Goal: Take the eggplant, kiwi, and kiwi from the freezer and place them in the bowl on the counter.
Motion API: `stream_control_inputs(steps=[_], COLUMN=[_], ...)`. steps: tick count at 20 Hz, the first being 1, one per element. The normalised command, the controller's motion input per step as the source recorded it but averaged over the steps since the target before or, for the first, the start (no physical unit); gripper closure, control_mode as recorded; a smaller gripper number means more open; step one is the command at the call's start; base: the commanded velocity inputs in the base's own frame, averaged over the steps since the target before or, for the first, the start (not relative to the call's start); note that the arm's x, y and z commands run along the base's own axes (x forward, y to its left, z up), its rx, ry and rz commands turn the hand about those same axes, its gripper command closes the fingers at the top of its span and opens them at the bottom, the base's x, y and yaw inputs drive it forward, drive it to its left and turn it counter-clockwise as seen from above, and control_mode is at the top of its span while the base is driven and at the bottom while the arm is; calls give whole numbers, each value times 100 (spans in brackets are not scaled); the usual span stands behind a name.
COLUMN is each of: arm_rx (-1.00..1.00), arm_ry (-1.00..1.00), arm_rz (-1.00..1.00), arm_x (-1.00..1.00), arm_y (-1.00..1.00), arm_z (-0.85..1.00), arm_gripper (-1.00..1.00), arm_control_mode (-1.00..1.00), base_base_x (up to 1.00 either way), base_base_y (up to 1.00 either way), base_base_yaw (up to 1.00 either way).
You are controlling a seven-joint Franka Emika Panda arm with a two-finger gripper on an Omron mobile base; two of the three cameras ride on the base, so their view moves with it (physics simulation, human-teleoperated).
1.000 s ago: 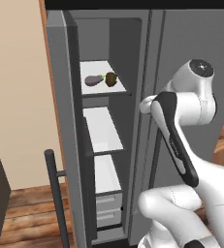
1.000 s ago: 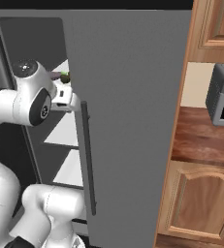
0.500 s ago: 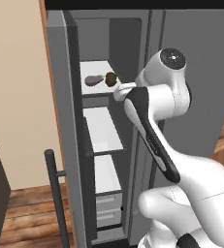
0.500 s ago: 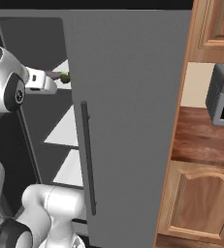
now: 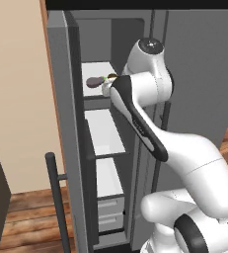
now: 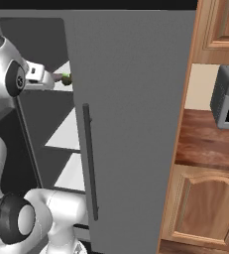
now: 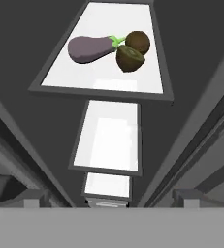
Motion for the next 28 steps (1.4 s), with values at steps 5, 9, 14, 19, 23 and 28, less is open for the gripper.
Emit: stream_control_inputs(steps=[5, 9, 14, 19, 23, 28], arm_rx=[-13, -9, -1, 0, 0, 0], arm_ry=[-1, -7, -1, -1, 2, 9], arm_rz=[10, 12, 4, 1, 0, 0], arm_x=[33, 32, 57, 58, 56, 43], arm_y=[0, 0, 1, 0, 0, 0], arm_z=[-32, -21, 0, 2, 1, 0], arm_gripper=[-100, -100, -100, -100, -100, -100], arm_control_mode=[-100, -100, -100, -100, -100, -100], base_base_x=[0, 0, 0, 0, 0, 0], base_base_y=[0, 0, 0, 0, 0, 0], base_base_yaw=[0, 0, 0, 0, 0, 0])
